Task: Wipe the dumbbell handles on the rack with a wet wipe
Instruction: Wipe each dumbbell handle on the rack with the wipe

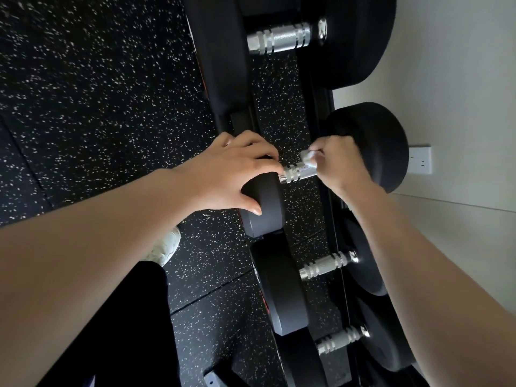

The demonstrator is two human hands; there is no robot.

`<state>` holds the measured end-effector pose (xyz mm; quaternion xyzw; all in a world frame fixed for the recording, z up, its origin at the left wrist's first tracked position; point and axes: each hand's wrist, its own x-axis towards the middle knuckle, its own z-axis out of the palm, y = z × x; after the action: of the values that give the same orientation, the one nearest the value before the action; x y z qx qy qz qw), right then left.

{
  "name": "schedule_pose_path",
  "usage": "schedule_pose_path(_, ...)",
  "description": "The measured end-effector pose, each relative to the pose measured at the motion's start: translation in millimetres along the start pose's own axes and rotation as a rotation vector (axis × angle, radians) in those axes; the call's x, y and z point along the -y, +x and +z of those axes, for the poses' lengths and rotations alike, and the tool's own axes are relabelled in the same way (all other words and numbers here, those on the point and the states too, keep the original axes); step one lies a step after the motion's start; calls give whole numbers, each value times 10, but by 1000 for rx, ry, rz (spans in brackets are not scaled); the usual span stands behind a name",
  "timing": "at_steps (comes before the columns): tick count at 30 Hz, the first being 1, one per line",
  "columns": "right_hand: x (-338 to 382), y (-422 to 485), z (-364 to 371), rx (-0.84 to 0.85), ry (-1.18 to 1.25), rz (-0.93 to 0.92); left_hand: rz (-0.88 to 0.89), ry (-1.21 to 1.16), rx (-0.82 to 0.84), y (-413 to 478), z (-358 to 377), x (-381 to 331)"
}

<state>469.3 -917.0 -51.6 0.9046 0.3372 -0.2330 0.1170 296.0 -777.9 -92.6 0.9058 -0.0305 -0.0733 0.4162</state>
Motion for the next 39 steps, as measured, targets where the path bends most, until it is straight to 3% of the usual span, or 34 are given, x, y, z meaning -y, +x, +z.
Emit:
schedule_pose_path(5,230,-61,166,110,196,-97,7,14,-32,-8,2,-17)
schedule_pose_path(10,115,-87,189,-1,273,-23,-26,78,16,-12,-39,-88)
schedule_pose_path(15,110,-194,42,-239,624,182,-56,156,87,57,-220,-206)
schedule_pose_path(25,527,275,-278,-563,1155,498,-1,406,-142,449,-1223,224)
schedule_pose_path(33,1063,864,-457,-763,1408,890,15,367,-9,514,-1613,835)
schedule_pose_path(39,1307,1325,-517,-961,1511,1148,133,335,72,558,-1758,1134)
